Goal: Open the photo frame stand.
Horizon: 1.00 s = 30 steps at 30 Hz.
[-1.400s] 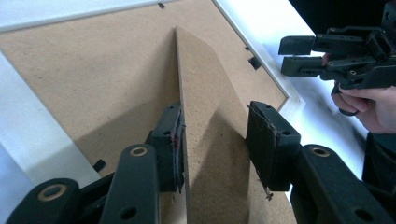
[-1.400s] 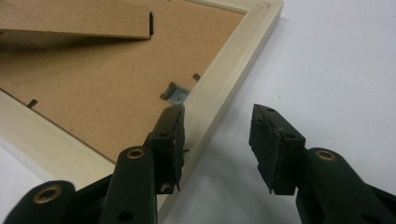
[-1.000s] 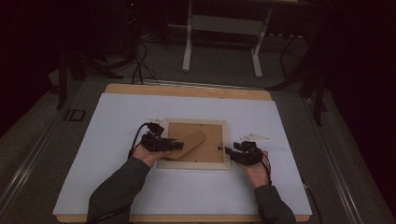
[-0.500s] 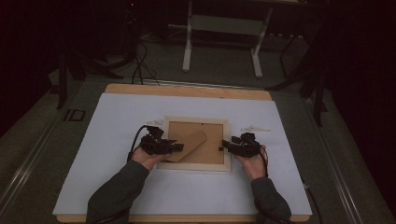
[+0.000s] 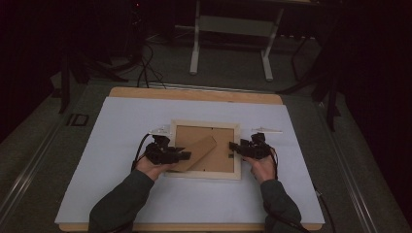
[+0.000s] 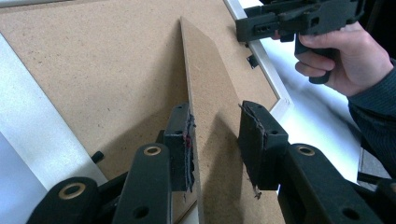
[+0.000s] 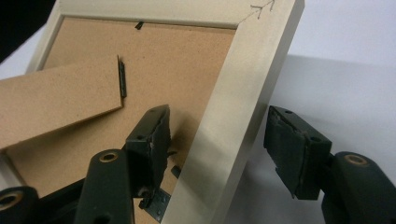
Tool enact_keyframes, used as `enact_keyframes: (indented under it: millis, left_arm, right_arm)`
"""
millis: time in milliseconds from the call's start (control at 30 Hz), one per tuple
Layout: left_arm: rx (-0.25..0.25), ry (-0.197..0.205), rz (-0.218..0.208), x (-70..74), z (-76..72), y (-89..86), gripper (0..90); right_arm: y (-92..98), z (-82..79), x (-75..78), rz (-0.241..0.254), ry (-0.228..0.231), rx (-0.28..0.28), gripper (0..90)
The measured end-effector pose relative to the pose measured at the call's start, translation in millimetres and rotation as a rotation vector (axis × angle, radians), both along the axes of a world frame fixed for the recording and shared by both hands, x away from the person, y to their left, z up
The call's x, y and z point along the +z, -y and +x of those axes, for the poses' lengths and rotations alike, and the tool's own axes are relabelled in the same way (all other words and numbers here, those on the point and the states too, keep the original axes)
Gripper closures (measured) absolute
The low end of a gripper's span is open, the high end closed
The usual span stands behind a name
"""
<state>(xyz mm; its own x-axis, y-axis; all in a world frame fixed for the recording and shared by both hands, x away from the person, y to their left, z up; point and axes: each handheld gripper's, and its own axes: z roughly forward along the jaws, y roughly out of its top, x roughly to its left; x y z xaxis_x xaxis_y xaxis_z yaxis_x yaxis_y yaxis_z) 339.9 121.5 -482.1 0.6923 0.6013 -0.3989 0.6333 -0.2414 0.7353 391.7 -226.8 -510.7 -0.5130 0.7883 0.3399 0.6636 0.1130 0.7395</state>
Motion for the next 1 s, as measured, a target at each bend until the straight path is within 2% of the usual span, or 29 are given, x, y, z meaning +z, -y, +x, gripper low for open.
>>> enact_keyframes:
  millis: [233,400,733,1000]
  left_arm:
    - [-0.014,0.017,-0.006,0.5,-1.8,-0.4,66.9]
    - [-0.027,0.027,0.0,2.2,-3.0,-0.9,67.4]
    - [-0.029,0.042,0.009,5.7,-2.6,-0.3,69.4]
    - [-0.02,0.06,0.018,10.4,-1.8,0.3,71.2]
  right_arm:
    - [3.2,6.9,-1.3,0.062,-0.041,0.028,41.7]
    - [6.6,7.3,0.3,0.103,-0.059,0.022,45.6]
    - [17.3,4.9,7.1,0.161,-0.042,-0.022,56.7]
    - [17.1,4.6,15.7,0.165,-0.008,-0.038,59.2]
